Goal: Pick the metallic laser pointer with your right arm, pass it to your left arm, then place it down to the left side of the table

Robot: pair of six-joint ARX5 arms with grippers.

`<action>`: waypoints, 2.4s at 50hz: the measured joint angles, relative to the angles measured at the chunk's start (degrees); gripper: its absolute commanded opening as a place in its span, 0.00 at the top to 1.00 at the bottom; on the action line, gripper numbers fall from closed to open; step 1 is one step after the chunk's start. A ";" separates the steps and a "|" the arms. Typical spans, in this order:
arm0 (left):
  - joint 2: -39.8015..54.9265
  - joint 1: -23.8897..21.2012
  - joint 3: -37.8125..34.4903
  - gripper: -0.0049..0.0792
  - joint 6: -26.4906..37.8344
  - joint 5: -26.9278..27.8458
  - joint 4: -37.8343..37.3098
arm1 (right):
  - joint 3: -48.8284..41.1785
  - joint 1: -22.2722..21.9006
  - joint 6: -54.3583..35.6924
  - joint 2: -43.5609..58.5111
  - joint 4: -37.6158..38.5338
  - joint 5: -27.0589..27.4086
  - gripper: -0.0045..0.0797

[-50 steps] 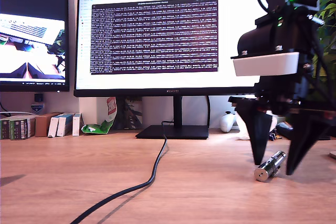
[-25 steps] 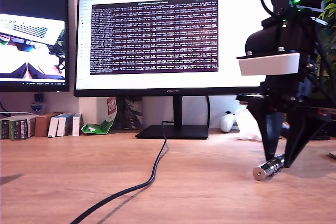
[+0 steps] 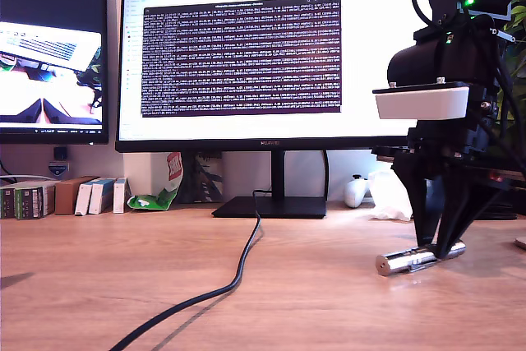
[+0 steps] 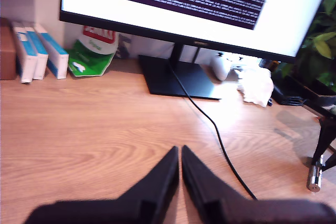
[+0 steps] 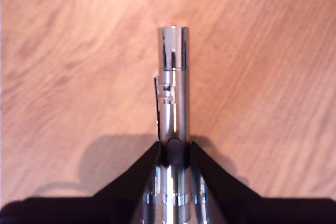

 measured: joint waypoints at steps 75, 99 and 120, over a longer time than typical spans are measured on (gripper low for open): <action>33.66 -9.94 4.63 0.46 -9.07 7.52 66.31 | 17.46 11.15 50.05 -12.63 13.55 -30.01 0.96; 45.64 -20.48 13.27 0.46 -9.60 8.57 70.60 | 17.46 16.79 56.96 -12.63 21.11 -32.44 0.96; 48.11 -21.92 16.57 0.63 -8.96 9.92 71.12 | 17.46 19.93 57.09 -12.63 21.57 -34.10 0.96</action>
